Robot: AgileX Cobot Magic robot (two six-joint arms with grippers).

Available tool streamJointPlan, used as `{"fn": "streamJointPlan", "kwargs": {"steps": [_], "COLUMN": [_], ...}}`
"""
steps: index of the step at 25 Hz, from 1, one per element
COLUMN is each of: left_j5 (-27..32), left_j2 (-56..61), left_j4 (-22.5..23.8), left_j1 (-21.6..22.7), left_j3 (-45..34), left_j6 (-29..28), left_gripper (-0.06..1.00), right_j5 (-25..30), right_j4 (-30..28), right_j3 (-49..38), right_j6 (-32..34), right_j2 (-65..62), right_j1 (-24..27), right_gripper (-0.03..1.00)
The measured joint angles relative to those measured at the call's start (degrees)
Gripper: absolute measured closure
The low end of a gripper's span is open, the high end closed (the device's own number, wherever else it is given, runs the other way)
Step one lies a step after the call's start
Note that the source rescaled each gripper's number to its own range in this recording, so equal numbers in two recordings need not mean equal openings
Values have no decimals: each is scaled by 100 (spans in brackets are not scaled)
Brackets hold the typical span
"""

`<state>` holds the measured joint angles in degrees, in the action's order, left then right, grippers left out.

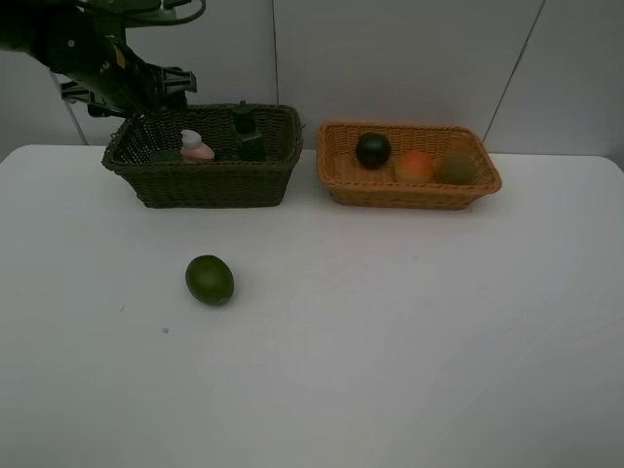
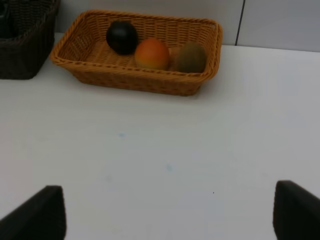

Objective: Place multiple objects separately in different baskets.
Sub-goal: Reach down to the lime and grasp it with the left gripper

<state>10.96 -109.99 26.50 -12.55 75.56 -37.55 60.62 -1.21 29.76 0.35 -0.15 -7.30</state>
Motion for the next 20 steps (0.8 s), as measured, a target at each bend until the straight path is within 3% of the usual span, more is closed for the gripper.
{"fn": "streamJointPlan", "kwargs": {"steps": [7,16,20], "left_j5": [664,1743,2231], "left_j2": [554,1063,1110], "left_j4": [-95,-329,-634], "left_j1": [-167,-788,-1067], "left_j3": [8,37,37], "left_j6": [18,13,7], "left_gripper": [-6,-6,-6], "right_j5": [0,0,0], "right_j4": [0,0,0], "right_j3": [0,0,0], "right_j6": [0,0,0], "right_j2": [0,0,0], "right_j1": [0,0,0], "right_gripper": [-3,-3,-3]}}
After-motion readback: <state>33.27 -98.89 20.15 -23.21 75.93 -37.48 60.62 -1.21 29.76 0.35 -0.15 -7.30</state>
